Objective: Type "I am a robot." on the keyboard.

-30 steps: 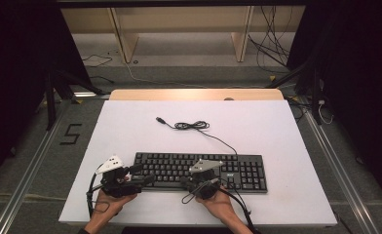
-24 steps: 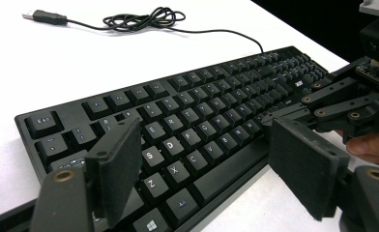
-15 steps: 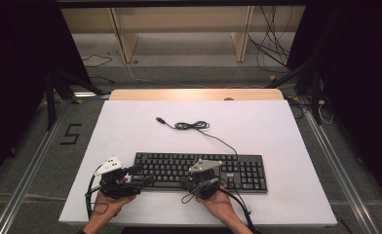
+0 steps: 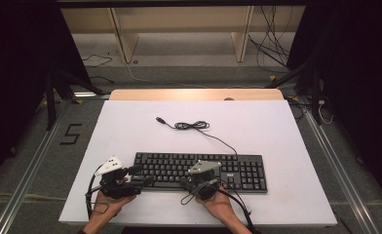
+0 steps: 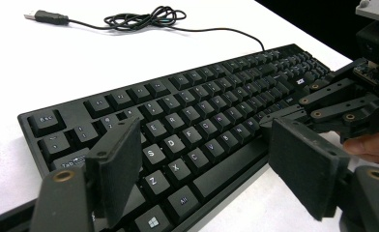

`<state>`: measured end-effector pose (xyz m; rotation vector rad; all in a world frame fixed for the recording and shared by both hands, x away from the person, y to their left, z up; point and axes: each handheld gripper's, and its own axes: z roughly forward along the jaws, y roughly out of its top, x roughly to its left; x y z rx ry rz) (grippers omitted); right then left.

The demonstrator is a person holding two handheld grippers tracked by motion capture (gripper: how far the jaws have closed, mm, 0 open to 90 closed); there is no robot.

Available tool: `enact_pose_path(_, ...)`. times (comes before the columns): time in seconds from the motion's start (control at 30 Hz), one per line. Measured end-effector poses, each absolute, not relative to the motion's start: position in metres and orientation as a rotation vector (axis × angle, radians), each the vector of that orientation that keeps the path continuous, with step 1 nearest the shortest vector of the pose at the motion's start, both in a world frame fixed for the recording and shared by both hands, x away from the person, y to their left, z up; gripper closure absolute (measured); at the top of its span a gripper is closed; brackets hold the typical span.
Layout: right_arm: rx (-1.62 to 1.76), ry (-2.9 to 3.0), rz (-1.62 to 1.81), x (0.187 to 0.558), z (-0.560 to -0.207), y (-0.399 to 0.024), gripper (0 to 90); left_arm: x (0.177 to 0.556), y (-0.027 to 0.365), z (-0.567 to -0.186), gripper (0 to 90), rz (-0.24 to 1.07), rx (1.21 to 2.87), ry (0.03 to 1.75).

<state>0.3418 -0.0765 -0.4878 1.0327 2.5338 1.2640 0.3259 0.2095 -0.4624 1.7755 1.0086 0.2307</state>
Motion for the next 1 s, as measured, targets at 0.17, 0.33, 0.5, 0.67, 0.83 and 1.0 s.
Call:
enact_pose_path(0.17,1.034,2.532,1.263,0.342,-0.488,-0.076,90.0,0.326,0.210,-0.463,27.3,0.234,1.777,1.009)
enact_pose_path(0.33,1.046,2.533,1.278,0.342,-0.487,-0.077,88.0,0.327,0.211,-0.463,27.4,0.240,1.778,1.011)
enact_pose_path(0.5,1.066,2.530,1.305,0.342,-0.485,-0.079,82.4,0.328,0.211,-0.464,27.5,0.241,1.773,1.017)
enact_pose_path(0.67,1.071,2.516,1.336,0.342,-0.482,-0.081,78.4,0.329,0.211,-0.464,27.5,0.244,1.773,1.017)
enact_pose_path(0.83,1.071,2.503,1.358,0.343,-0.479,-0.084,75.9,0.329,0.212,-0.464,27.5,0.246,1.771,1.022)
enact_pose_path(1.0,1.071,2.498,1.369,0.343,-0.477,-0.085,73.6,0.329,0.212,-0.464,27.6,0.247,1.772,1.021)
